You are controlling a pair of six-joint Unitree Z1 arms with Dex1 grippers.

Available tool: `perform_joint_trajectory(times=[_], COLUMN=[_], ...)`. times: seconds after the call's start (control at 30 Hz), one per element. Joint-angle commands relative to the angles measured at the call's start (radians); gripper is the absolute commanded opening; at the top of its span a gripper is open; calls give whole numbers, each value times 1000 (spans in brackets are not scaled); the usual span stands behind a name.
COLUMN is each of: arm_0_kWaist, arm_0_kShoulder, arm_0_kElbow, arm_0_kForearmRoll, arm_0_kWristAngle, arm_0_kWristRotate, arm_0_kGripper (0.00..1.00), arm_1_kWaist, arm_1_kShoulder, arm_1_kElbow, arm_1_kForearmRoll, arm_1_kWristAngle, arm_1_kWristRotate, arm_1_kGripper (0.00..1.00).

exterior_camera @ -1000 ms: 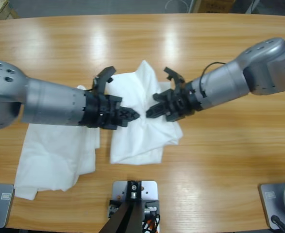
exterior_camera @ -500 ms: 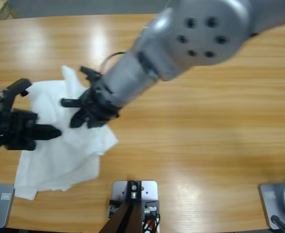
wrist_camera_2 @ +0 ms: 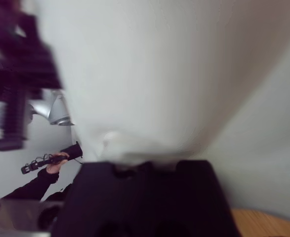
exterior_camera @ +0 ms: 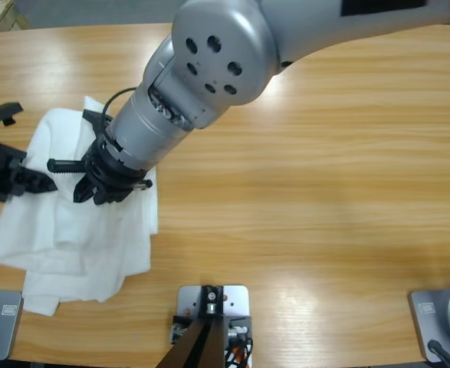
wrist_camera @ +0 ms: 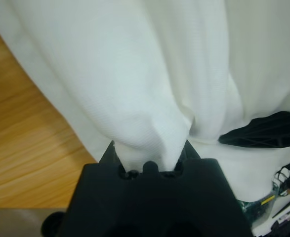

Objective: Fold clothes

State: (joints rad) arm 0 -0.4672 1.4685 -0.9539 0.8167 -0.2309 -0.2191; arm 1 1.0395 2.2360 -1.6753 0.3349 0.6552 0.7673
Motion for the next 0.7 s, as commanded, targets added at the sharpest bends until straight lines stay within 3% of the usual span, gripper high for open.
perform_joint_trajectory(times=[0.03,0.1,0.27,0.7], arm_0_kWaist=[-18,-73,-82,-4], arm_0_kShoulder=[40,5,-20,99], arm_0_kElbow=[29,69,89,17], arm_0_kForearmRoll=[59,58,117,206], arm_0_kWristAngle=[-114,-128,-121,-80], arm_0_kWristRotate=[-22,-74,-148,-143], arm_0_kGripper=[0,0,0,0], arm_1_kWaist=[36,36,37,42], arm_1_kShoulder=[70,77,72,75], arm_1_kElbow=[-1,-3,2,4], arm_1_kForearmRoll=[12,10,12,6], arm_1_kWristAngle=[4,4,0,-41], arm_1_kWristRotate=[10,9,9,7], arm_1_kGripper=[0,0,0,0])
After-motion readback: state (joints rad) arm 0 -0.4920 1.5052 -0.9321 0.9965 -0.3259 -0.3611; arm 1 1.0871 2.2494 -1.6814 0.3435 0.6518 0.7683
